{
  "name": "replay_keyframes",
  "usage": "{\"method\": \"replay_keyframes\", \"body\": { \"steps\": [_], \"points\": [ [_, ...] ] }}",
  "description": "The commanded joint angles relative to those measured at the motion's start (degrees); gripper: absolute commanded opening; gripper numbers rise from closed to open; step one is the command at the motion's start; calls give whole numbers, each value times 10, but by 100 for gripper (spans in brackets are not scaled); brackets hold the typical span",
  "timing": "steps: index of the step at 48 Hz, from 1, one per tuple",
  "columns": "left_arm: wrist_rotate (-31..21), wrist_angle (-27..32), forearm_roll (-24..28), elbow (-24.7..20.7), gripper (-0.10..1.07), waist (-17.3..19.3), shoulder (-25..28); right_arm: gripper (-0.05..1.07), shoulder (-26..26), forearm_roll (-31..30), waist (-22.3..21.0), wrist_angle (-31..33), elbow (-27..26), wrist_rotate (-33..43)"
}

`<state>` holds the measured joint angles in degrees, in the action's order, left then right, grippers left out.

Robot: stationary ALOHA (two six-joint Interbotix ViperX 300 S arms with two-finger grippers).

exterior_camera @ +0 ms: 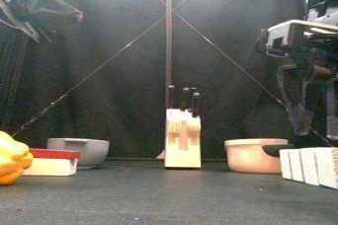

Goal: Grab sushi roll

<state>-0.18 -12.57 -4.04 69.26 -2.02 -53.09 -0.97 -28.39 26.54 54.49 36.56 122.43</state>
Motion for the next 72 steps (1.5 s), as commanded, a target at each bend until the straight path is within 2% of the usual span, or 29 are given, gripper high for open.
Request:
{"method": "replay_keyframes", "body": {
  "steps": [1, 13, 36, 41, 54, 63, 72],
  "points": [
    [1, -3, -1, -8, -3, 2, 3, 87, -3, -5, -7, -8, -8, -1],
    [1, -3, -1, -8, -3, 2, 3, 87, 19, -7, -18, -48, -7, -1],
    [1, -3, -1, -6, -3, 2, 3, 84, 38, 8, -34, -72, 5, -1],
    [1, -3, -1, -5, -3, 2, 3, 80, 38, 8, -35, -74, 5, -1],
    [1, -3, -1, -4, -3, 2, 3, 59, 33, 16, -33, -75, 4, -1],
    [1, -3, -1, -4, -3, 2, 3, 58, -1, 7, -31, -69, 2, -1],
    [2, -3, -1, -4, -3, 6, 3, 58, -8, 5, -31, -69, 3, -1]
  ]
}}
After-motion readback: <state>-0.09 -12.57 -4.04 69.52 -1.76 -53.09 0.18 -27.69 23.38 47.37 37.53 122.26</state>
